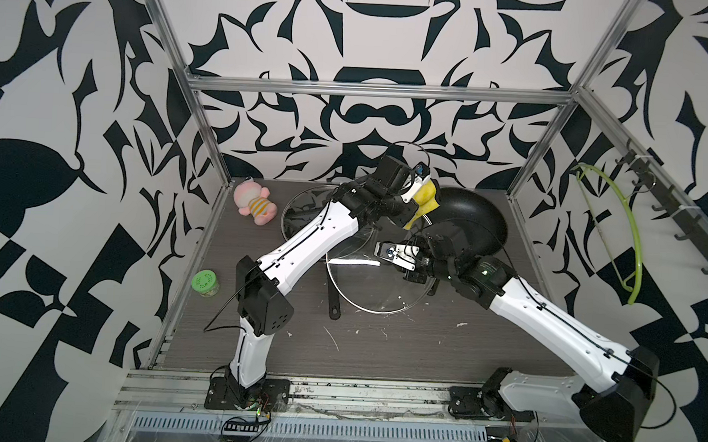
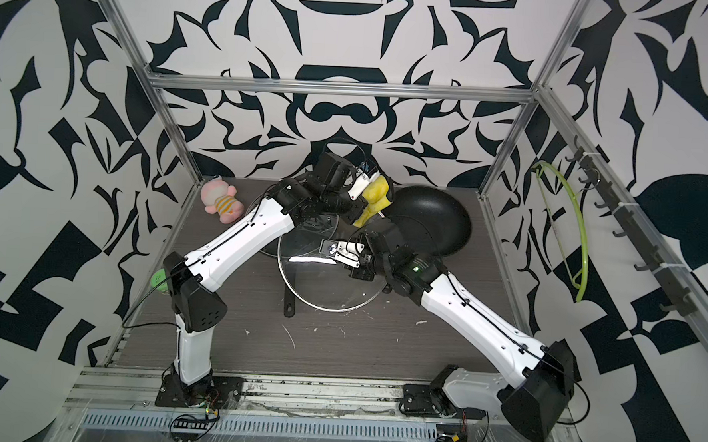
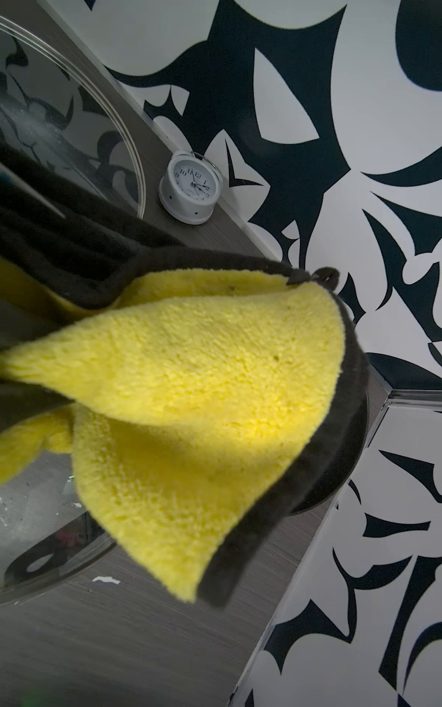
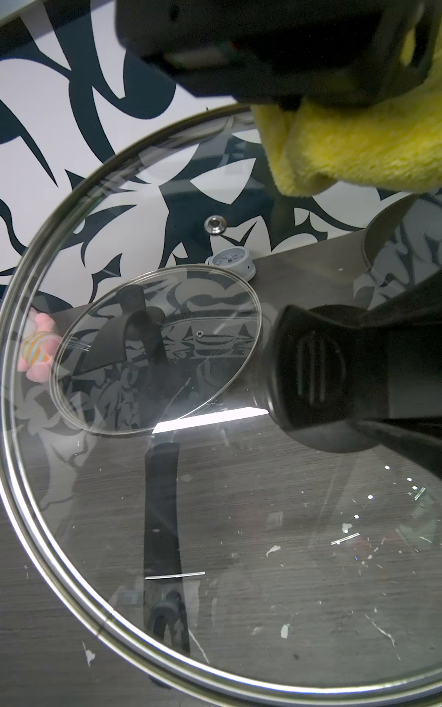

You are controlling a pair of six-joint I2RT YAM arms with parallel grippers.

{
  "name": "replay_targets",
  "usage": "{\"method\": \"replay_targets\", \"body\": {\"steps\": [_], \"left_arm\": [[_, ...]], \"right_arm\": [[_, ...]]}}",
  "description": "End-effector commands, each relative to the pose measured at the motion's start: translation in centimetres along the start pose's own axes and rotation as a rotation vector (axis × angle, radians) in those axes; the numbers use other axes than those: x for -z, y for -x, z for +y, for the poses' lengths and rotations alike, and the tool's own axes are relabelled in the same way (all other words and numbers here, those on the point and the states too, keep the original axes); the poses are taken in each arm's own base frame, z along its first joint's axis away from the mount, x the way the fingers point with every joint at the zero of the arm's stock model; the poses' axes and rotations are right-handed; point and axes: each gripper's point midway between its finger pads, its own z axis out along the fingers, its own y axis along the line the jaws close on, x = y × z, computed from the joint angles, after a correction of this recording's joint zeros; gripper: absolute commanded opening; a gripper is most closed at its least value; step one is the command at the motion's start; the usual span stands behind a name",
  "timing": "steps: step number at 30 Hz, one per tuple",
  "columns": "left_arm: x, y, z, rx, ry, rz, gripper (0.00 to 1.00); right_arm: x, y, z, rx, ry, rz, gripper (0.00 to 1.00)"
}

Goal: Wipe the pot lid with a cloth
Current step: Wipe the pot lid.

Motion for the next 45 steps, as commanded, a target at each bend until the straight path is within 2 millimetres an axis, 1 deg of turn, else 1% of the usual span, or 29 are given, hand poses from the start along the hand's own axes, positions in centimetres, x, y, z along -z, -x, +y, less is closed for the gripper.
{"method": "replay_targets", "body": {"steps": [1, 6, 14, 22, 24, 29, 32, 34, 37, 40, 41, 43, 45], "left_arm": [[0.6, -1.4, 1.1, 0.023, 0.030, 0.042, 0.00], [2.1, -1.5, 3.3, 0.056, 0.092, 0.021, 0.00], [4.1, -2.0, 4.9, 0.092, 0.150, -0.007, 0.00], [6.0, -3.2, 5.3, 0.111, 0.188, -0.023, 0.00], [6.1, -3.7, 5.0, 0.111, 0.174, -0.022, 0.00], [5.6, -6.1, 4.5, 0.099, 0.170, 0.044, 0.00], [5.3, -7.3, 3.6, 0.081, 0.170, 0.071, 0.00], [4.9, -8.0, 1.9, 0.041, 0.139, 0.087, 0.00], [4.4, -8.6, -0.2, 0.017, 0.129, 0.105, 0.00], [4.0, -9.7, -2.6, -0.021, 0.107, 0.141, 0.00], [3.8, -9.9, -3.3, -0.022, 0.096, 0.140, 0.00], [3.6, -9.1, -4.0, 0.018, 0.079, 0.114, 0.00], [3.4, -8.7, -4.2, 0.049, 0.072, 0.103, 0.00]], "right_arm": [[7.4, 9.0, -10.2, 0.047, -0.435, -0.314, 0.00], [7.7, 8.2, -10.9, 0.009, -0.486, -0.301, 0.00], [8.2, 7.0, -12.4, -0.077, -0.544, -0.299, 0.00], [9.3, 5.6, -15.1, -0.277, -0.608, -0.336, 0.00], [9.5, 5.1, -16.0, -0.358, -0.620, -0.351, 0.00], [10.2, 4.4, -18.1, -0.566, -0.641, -0.392, 0.00], [10.8, 4.0, -19.5, -0.687, -0.654, -0.419, 0.00], [10.9, 3.9, -20.0, -0.733, -0.651, -0.434, 0.00], [10.9, 4.0, -20.4, -0.776, -0.639, -0.455, 0.00], [10.9, 4.0, -20.9, -0.819, -0.637, -0.478, 0.00], [10.9, 4.0, -21.0, -0.832, -0.636, -0.482, 0.00], [10.5, 4.1, -21.0, -0.845, -0.620, -0.490, 0.00], [10.3, 3.9, -21.1, -0.854, -0.618, -0.489, 0.00]]}}
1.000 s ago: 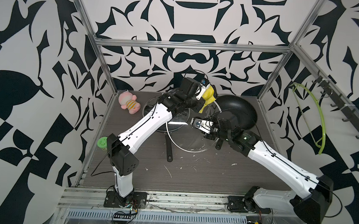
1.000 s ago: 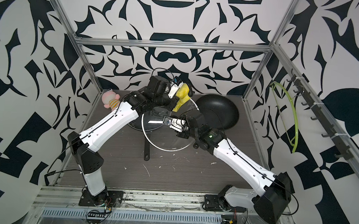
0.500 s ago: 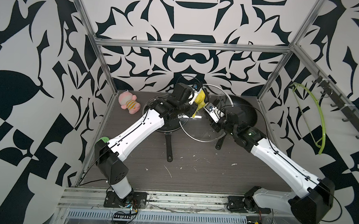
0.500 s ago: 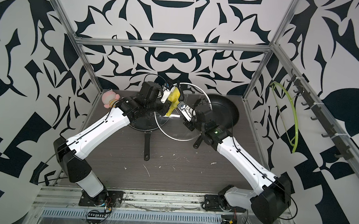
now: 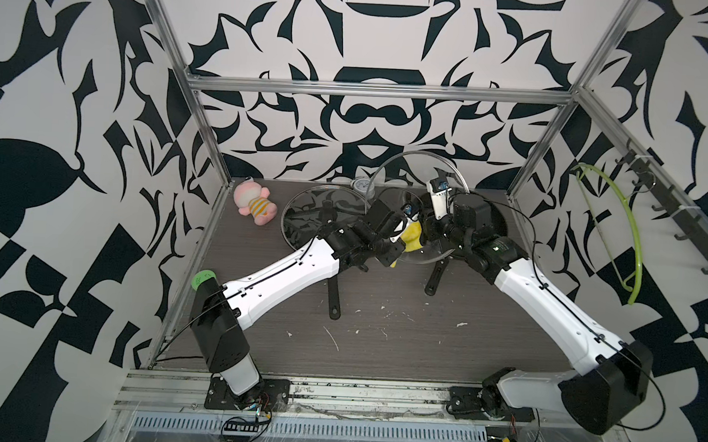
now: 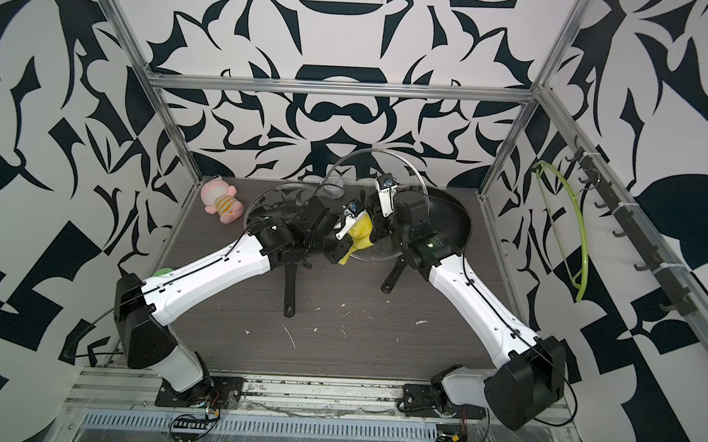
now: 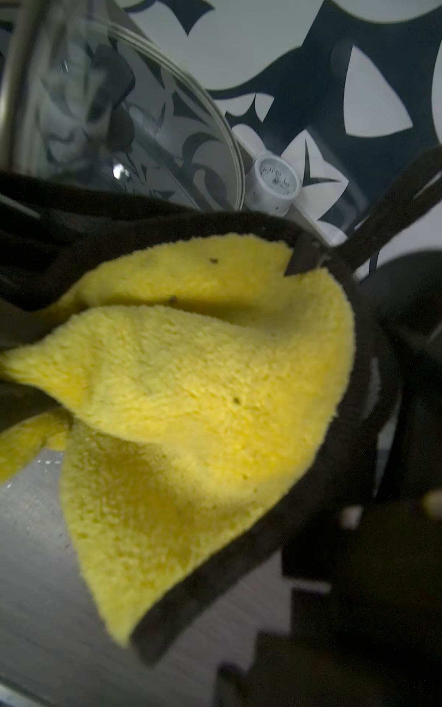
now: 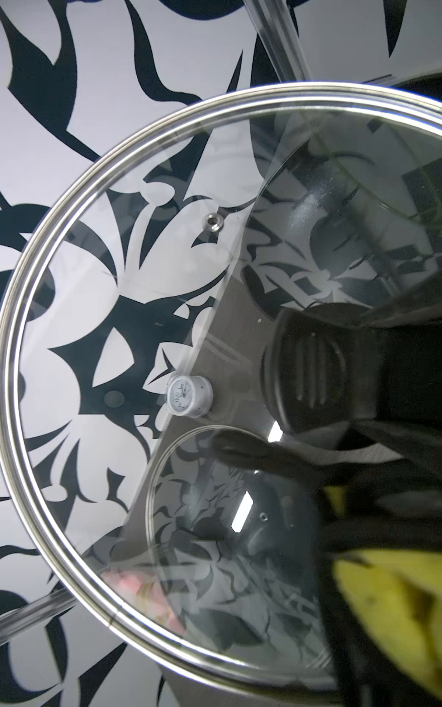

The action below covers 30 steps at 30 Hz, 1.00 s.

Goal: Wipe the pot lid with a cloth
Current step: Wipe the pot lid.

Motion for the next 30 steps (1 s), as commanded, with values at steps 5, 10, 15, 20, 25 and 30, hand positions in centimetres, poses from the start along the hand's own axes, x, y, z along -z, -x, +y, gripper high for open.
{"method": "replay_targets", "body": {"steps": [5, 10, 15, 20, 25, 30], "left_arm": [[-0.2, -0.6, 1.8, 0.074, 0.060, 0.017, 0.00], [0.7, -0.7, 4.4, 0.110, 0.119, 0.007, 0.00], [1.8, 0.3, 6.3, 0.156, 0.130, -0.046, 0.00], [1.9, 1.1, 8.5, 0.213, 0.152, -0.067, 0.00], [1.6, 2.6, 10.5, 0.256, 0.168, -0.083, 0.00], [1.0, 4.5, 11.1, 0.236, 0.154, -0.104, 0.00]], "right_arm": [[6.2, 13.3, -0.9, -0.100, 0.018, -0.456, 0.00], [6.7, 12.9, -1.1, -0.072, 0.002, -0.456, 0.00], [6.8, 11.8, -0.5, 0.020, 0.019, -0.441, 0.00], [7.7, 10.9, 1.8, 0.159, 0.123, -0.471, 0.00], [8.3, 9.8, 3.1, 0.295, 0.164, -0.473, 0.00], [8.8, 8.5, 4.9, 0.485, 0.176, -0.477, 0.00]]}}
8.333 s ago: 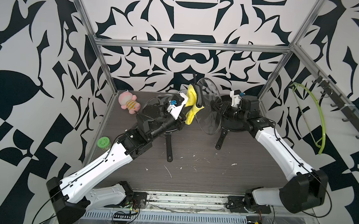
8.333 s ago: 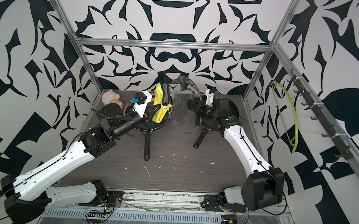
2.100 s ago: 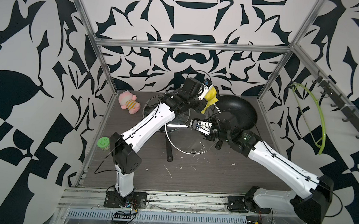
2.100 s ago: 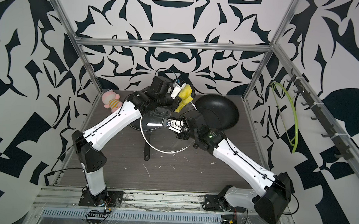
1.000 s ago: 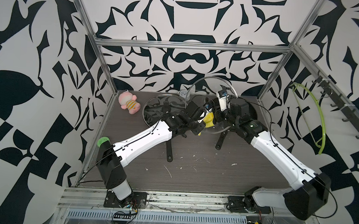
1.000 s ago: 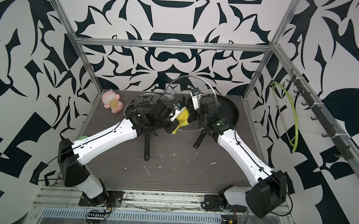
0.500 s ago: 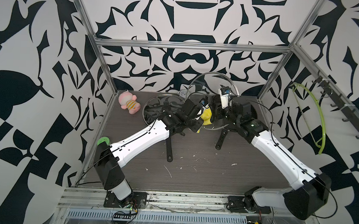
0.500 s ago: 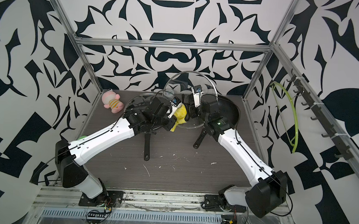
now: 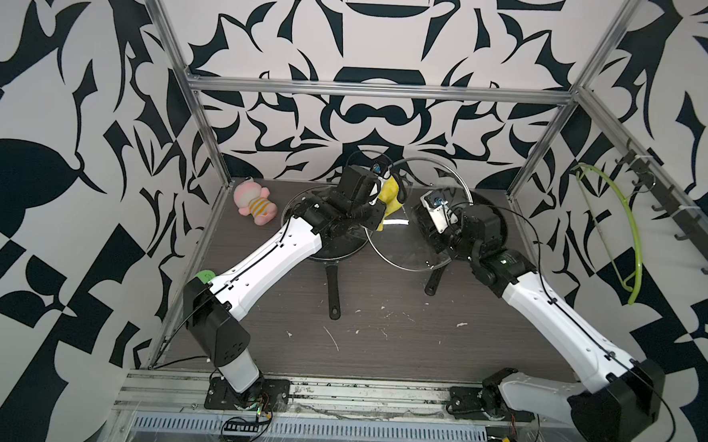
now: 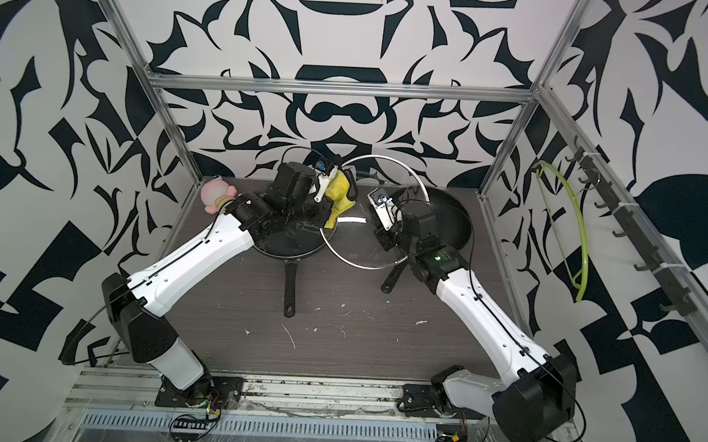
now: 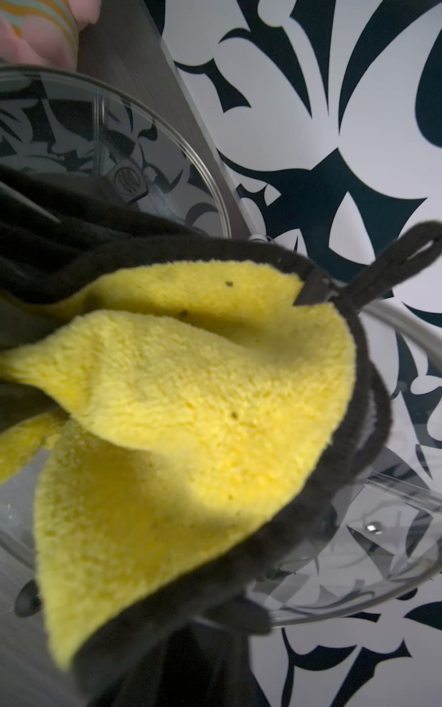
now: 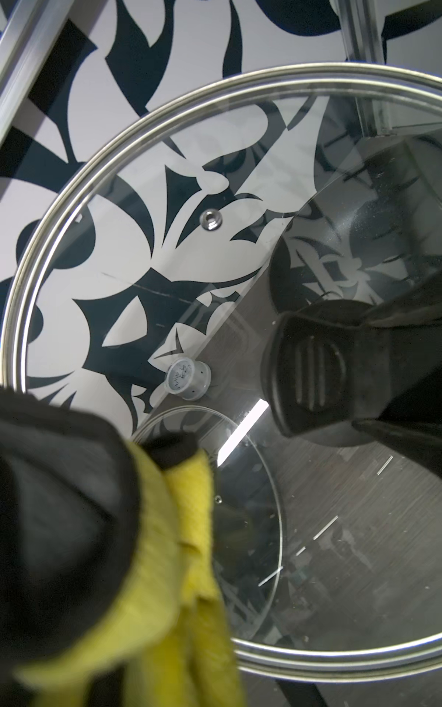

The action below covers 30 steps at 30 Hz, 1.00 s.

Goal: Wipe the pot lid with a cloth
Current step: Wipe the pot lid.

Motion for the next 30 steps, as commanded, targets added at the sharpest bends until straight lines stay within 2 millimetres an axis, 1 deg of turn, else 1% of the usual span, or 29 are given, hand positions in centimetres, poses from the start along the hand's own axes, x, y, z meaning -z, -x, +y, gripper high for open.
{"method": "replay_targets", "body": {"steps": [1, 3, 4, 7, 10, 11, 12, 17, 18, 21, 24, 26, 29, 30], "left_arm": [[-1.6, 0.0, 0.7, -0.014, 0.018, 0.028, 0.00], [-2.0, 0.4, 0.4, -0.037, 0.007, 0.035, 0.00], [-2.1, 0.5, 0.0, -0.053, -0.015, 0.045, 0.00], [-3.0, -0.2, -1.2, -0.110, -0.079, 0.118, 0.00], [-3.8, -0.6, -2.5, -0.161, -0.110, 0.154, 0.00], [-3.8, -0.6, -3.0, -0.179, -0.120, 0.160, 0.00], [-3.9, -1.1, -3.5, -0.197, -0.131, 0.180, 0.00], [-4.4, -1.6, -6.2, -0.254, -0.202, 0.212, 0.00], [-4.6, -2.0, -6.8, -0.264, -0.222, 0.229, 0.00], [-5.0, -2.3, -7.8, -0.276, -0.246, 0.239, 0.00], [-5.0, -2.4, -8.4, -0.271, -0.274, 0.239, 0.00], [-4.9, -2.2, -8.3, -0.267, -0.267, 0.233, 0.00], [-4.8, -1.5, -7.2, -0.244, -0.205, 0.211, 0.00], [-4.7, -1.0, -6.7, -0.228, -0.172, 0.192, 0.00]], "right_arm": [[6.2, 11.3, 0.6, 0.216, -0.003, -0.430, 0.00], [6.3, 11.3, 1.3, 0.274, 0.000, -0.423, 0.00], [6.2, 11.2, 1.6, 0.301, 0.001, -0.415, 0.00], [6.0, 11.2, 2.5, 0.369, 0.006, -0.390, 0.00], [5.7, 11.3, 3.3, 0.426, 0.004, -0.378, 0.00], [5.7, 11.4, 3.4, 0.437, 0.002, -0.375, 0.00], [5.6, 11.5, 3.6, 0.450, 0.005, -0.371, 0.00], [5.2, 11.9, 4.3, 0.495, 0.013, -0.370, 0.00], [5.2, 12.0, 4.6, 0.506, 0.019, -0.372, 0.00], [5.1, 12.0, 5.1, 0.533, 0.029, -0.376, 0.00], [5.0, 11.8, 5.2, 0.540, 0.028, -0.371, 0.00], [5.0, 11.8, 4.9, 0.535, 0.013, -0.365, 0.00], [5.2, 12.0, 4.1, 0.503, -0.027, -0.365, 0.00], [5.3, 12.2, 4.0, 0.487, -0.029, -0.371, 0.00]]}}
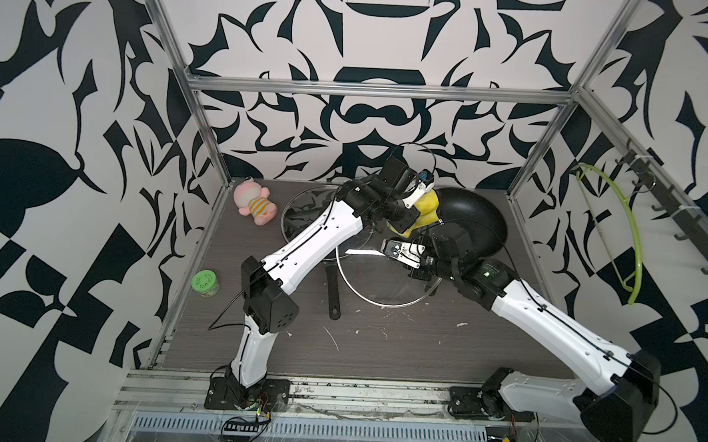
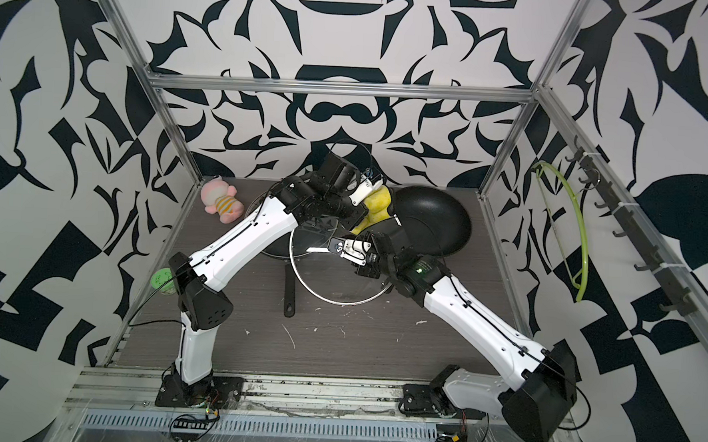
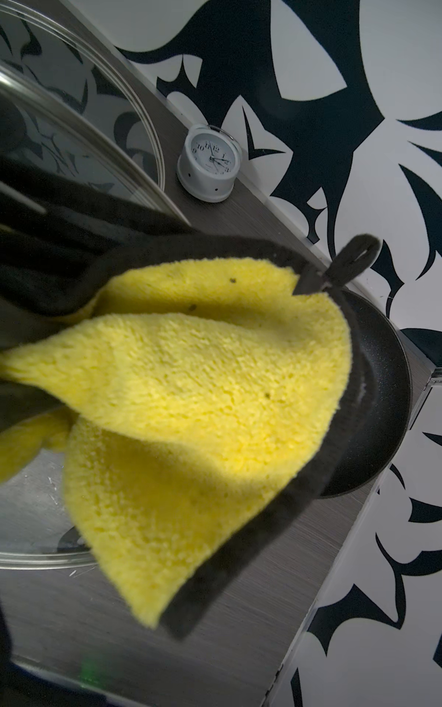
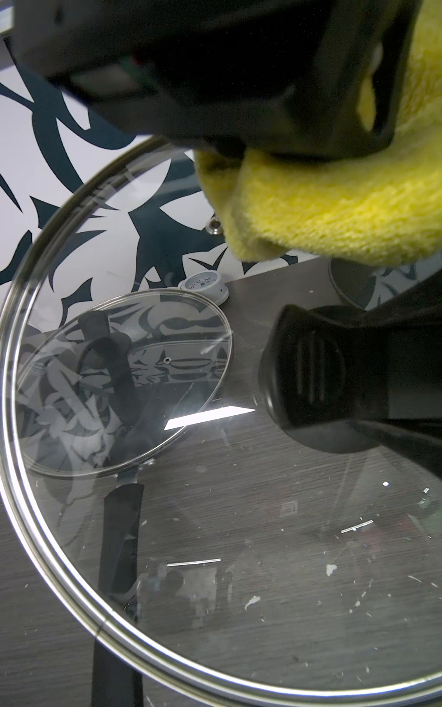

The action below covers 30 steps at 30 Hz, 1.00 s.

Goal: Wipe the pot lid with a cloth
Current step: Wipe the pot lid.

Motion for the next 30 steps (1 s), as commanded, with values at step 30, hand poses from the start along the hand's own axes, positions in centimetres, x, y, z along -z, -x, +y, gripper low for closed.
{"method": "replay_targets", "body": {"steps": [30], "left_arm": [[7.2, -6.9, 2.8, 0.095, 0.326, -0.127, 0.00]], "right_arm": [[11.1, 7.8, -16.9, -0.672, -0.511, -0.437, 0.00]]}}
